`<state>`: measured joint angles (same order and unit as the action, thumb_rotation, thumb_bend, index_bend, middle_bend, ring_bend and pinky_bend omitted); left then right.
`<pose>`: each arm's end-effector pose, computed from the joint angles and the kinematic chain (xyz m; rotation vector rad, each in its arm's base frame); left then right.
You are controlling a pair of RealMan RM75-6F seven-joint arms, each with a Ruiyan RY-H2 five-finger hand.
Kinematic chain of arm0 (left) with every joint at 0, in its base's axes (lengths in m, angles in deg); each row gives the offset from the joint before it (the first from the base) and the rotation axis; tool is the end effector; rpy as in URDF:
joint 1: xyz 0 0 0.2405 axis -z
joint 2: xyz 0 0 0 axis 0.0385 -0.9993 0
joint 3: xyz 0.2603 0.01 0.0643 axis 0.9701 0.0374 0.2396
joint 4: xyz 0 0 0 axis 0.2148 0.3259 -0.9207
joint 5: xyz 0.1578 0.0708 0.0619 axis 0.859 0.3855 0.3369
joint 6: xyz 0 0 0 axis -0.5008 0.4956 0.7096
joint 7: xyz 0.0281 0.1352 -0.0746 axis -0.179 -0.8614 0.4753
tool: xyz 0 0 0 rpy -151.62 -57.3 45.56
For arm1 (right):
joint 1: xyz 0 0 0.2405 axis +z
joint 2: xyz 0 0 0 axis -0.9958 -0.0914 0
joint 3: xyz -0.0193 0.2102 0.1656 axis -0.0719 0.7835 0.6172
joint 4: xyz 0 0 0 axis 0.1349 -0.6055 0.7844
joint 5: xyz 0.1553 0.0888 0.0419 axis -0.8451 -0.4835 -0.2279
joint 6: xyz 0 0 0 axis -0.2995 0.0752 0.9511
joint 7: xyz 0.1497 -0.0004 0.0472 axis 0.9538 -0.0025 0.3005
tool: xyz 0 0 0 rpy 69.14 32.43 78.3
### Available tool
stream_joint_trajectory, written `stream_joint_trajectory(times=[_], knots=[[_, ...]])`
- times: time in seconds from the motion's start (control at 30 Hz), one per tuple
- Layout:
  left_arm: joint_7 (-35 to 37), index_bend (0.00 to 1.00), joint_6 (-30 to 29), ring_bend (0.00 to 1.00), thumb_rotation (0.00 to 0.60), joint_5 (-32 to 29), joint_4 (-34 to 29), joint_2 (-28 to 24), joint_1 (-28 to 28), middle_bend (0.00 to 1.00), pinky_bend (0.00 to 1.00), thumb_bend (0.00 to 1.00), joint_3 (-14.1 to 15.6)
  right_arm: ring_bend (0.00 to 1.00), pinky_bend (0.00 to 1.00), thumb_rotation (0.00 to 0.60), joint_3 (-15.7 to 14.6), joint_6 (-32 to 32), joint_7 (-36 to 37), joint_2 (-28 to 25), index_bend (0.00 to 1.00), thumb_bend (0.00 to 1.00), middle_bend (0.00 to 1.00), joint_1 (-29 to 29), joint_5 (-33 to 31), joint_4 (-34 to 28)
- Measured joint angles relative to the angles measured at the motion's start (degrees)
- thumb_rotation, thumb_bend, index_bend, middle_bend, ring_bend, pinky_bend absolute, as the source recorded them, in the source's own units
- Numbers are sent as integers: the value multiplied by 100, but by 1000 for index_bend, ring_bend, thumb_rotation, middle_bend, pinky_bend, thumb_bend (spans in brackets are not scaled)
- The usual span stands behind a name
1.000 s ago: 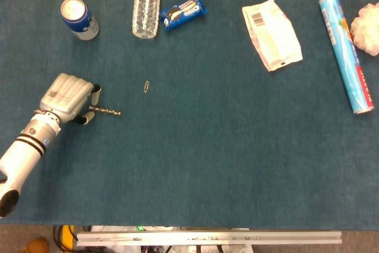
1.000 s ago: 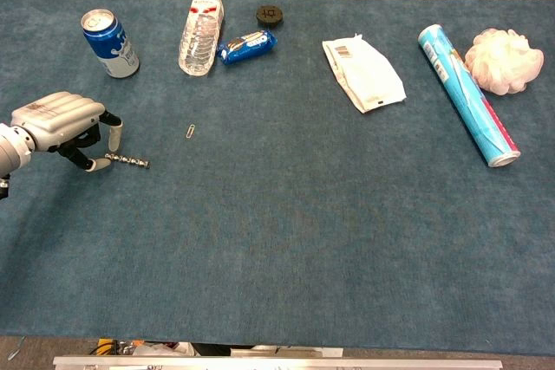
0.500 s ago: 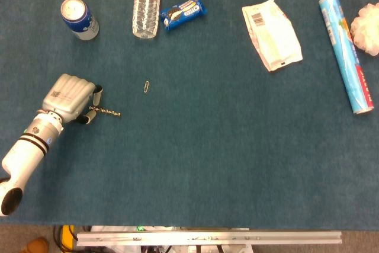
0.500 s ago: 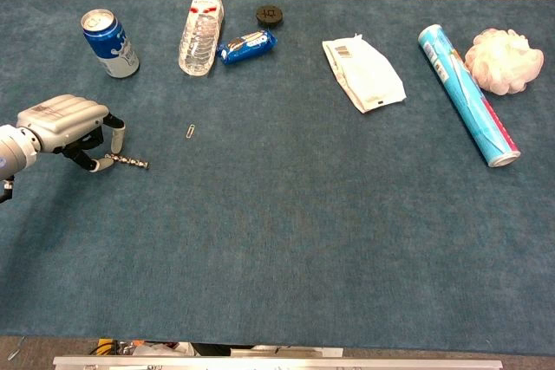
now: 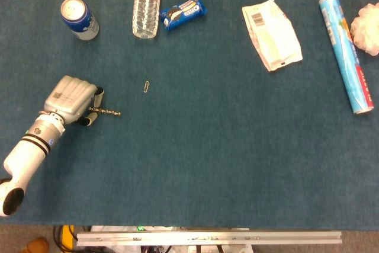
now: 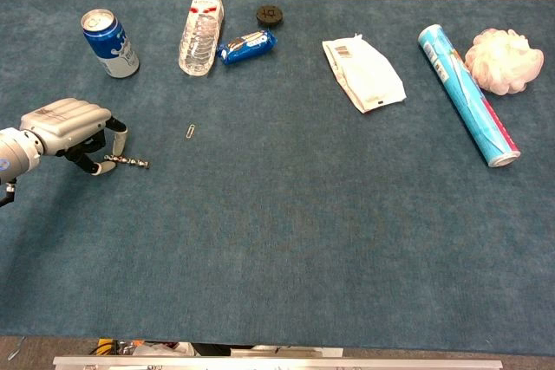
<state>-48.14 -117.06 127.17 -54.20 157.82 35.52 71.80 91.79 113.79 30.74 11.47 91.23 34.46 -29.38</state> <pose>-0.2801 0.3123 0.0199 -2.0010 -0.9729 -0.5145 -0.3091 -0.2123 0.2045 1.3272 -0.8658 0.9423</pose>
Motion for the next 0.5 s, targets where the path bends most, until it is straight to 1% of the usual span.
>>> stream_joint_trajectory(times=[0.1, 0.37, 0.5], knots=[[-7, 513, 13, 948, 600, -28, -10, 0, 5, 950, 1000, 353, 8, 371, 552, 600, 6, 26, 8, 3, 398, 259, 391, -12, 7, 12], [-8, 520, 57, 948, 600, -107, 12, 15, 19, 951, 1000, 359, 16, 371, 552, 600, 12, 75, 36, 6, 398, 259, 391, -40, 28, 36], [-32, 528, 84, 948, 600, -154, 17, 19, 24, 951, 1000, 397, 27, 371, 552, 600, 11, 87, 49, 5, 398, 259, 391, -52, 33, 45]])
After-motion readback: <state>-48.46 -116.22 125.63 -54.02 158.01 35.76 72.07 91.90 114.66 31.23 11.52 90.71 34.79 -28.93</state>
